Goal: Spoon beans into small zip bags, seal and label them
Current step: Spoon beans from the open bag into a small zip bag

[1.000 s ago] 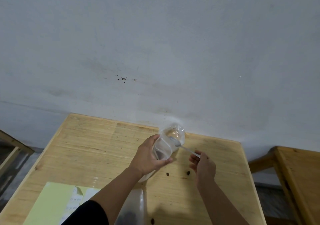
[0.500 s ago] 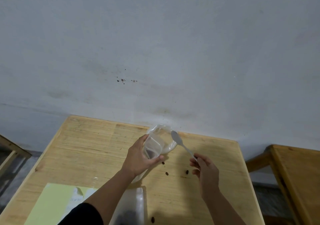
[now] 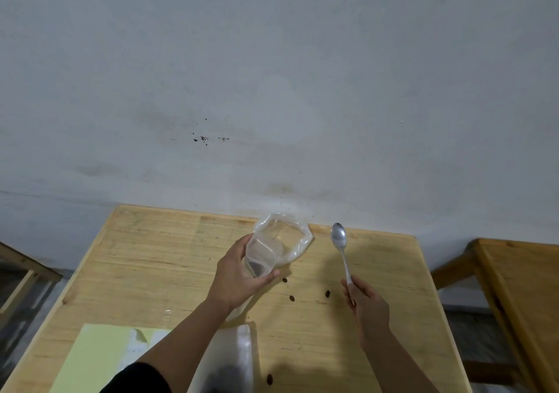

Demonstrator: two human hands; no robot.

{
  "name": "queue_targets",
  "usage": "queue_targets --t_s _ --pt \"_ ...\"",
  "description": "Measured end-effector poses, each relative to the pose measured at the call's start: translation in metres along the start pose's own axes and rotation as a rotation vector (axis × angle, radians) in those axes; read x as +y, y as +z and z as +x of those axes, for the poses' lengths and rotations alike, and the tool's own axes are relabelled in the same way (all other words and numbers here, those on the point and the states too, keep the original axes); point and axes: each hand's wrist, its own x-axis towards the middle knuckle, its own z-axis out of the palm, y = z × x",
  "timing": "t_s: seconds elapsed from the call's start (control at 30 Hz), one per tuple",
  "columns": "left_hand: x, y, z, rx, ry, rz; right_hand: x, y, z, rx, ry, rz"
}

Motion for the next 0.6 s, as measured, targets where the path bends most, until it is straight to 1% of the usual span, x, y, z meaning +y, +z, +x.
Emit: queue_targets --t_s 0.17,0.3,0.47,0.6 --pt "-0.001 0.004 0.003 0.010 -0.005 0.000 0.003 0.002 0.012 0.151 0.015 -0.104" --pt "-0.001 0.007 0.005 0.006 0.000 0.005 0.004 0.003 0.014 0.252 0.012 -0.280" --pt "0.000 0.007 0.004 -0.004 -0.010 0.016 0.000 0.007 0.012 0.275 -0.069 -0.494" --pt "0.002 0.006 0.005 -0.010 -0.013 0.025 -0.006 0.013 0.008 0.292 -0.107 -0.568"
